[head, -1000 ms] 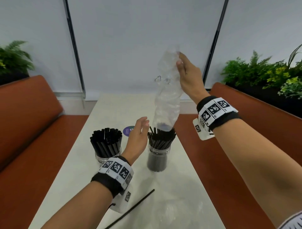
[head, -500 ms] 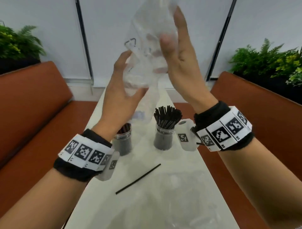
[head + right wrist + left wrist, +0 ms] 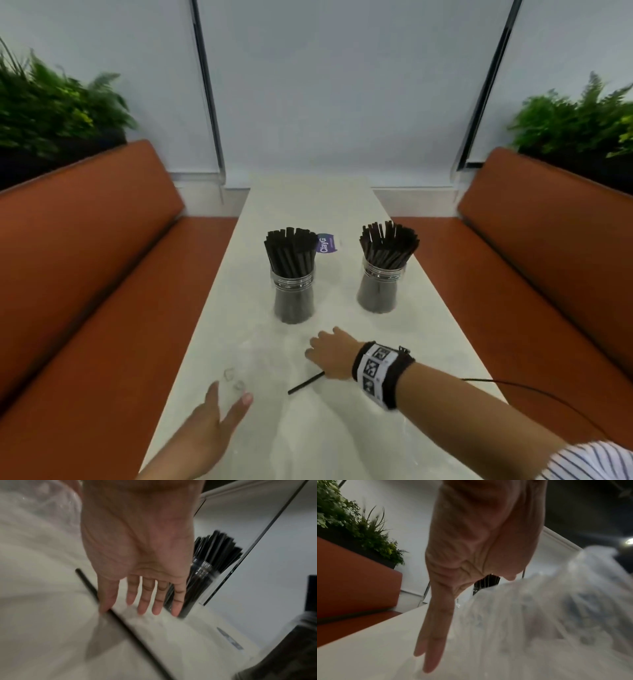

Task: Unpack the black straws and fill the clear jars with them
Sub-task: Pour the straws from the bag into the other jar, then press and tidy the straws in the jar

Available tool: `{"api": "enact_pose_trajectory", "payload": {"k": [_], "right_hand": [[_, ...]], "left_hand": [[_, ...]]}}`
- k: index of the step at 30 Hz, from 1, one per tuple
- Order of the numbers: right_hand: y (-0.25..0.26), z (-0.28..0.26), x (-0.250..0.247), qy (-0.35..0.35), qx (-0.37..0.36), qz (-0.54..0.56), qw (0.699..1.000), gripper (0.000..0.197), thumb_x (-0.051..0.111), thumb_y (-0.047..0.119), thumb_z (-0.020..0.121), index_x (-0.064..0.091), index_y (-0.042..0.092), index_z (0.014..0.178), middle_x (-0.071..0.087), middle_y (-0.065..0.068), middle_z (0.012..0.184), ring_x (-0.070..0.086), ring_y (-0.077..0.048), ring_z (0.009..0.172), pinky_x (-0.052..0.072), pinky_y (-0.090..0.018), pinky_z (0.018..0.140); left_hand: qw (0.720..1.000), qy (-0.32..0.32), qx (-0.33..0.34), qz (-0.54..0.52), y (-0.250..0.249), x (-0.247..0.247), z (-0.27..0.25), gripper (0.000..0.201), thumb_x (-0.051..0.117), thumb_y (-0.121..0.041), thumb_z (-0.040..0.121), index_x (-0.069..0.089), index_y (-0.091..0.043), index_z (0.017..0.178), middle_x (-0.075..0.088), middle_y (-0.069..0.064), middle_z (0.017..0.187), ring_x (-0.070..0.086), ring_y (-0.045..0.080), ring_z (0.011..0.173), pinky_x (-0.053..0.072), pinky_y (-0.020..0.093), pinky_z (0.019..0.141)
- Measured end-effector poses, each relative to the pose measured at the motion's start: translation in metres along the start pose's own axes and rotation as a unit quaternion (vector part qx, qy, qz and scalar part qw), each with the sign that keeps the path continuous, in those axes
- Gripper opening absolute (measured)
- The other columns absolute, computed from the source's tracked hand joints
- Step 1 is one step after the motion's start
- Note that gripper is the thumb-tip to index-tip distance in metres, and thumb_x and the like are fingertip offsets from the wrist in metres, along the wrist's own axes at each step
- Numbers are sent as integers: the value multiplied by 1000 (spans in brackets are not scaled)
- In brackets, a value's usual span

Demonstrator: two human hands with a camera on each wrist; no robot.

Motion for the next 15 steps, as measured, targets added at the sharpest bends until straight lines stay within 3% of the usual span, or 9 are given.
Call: {"api": "enact_pose_trajectory", "payload": {"k": [2, 4, 6, 8, 10, 12, 13, 15], "right_hand": [[5, 5, 4, -1, -27, -29, 999, 33, 42, 9, 95, 48, 4, 127, 49, -16, 130, 45, -34, 119, 38, -42, 92], [5, 8, 4, -3, -50, -51, 997, 30, 39, 8, 96, 51, 5, 123, 53, -15, 126, 48, -33, 117, 40, -41, 88], [-3, 5, -7, -29, -47, -22, 998, 28, 40, 7, 95, 53, 5, 119, 56, -15, 123, 49, -34, 114, 42, -42, 83], [-19, -9, -39, -113, -5, 94, 989, 25, 41, 8, 92, 54, 5, 114, 58, -16, 118, 52, -34, 108, 44, -43, 79], [-45, -34, -82, -229, 52, 222, 946, 20, 45, 9, 90, 56, 3, 106, 61, -16, 108, 56, -34, 99, 46, -42, 79], [-79, -64, -124, -354, 108, 298, 880, 17, 50, 7, 88, 55, 1, 103, 63, -15, 96, 59, -34, 87, 44, -35, 73], [-97, -81, -142, -413, 133, 325, 840, 22, 52, 4, 87, 53, 3, 109, 62, -11, 91, 60, -32, 81, 42, -31, 68], [-131, -112, -169, -514, 165, 366, 758, 51, 56, 0, 84, 38, 15, 130, 59, -2, 86, 61, -24, 65, 45, -25, 58]], "left_hand": [[1000, -7, 25, 0, -6, -10, -2, 77, 28, -58, 89, 0, -17, 149, 18, 6, 157, 30, 24, 140, 25, 33, 112], [998, -19, 57, -6, -15, -27, -5, 77, 35, -57, 88, 6, -19, 149, 16, 4, 157, 25, 22, 142, 20, 32, 114], [994, -36, 101, -14, -29, -47, -7, 79, 41, -60, 81, 15, -23, 147, 22, 2, 156, 30, 21, 140, 25, 35, 113], [986, -60, 156, -23, -50, -66, -5, 75, 47, -58, 78, 25, -28, 143, 29, -1, 152, 37, 20, 135, 32, 34, 108], [971, -82, 217, -47, -82, -80, 0, 63, 54, -48, 83, 33, -29, 139, 37, -1, 148, 44, 19, 129, 37, 31, 102], [956, -88, 268, -78, -123, -83, 10, 55, 57, -39, 86, 38, -27, 136, 43, -3, 142, 48, 18, 124, 39, 28, 96], [951, -81, 282, -100, -144, -80, 17, 53, 59, -36, 86, 40, -26, 135, 45, -3, 139, 49, 17, 122, 39, 27, 95], [943, -58, 289, -153, -187, -65, 36, 48, 62, -32, 85, 43, -26, 129, 48, 0, 135, 50, 17, 117, 39, 26, 93]]}}
Point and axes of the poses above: each hand's wrist, its own z-axis towards the middle knuckle, its own x-axis out of the palm, y = z × x, the point moved 1 cm from there along z, towards the middle knuckle
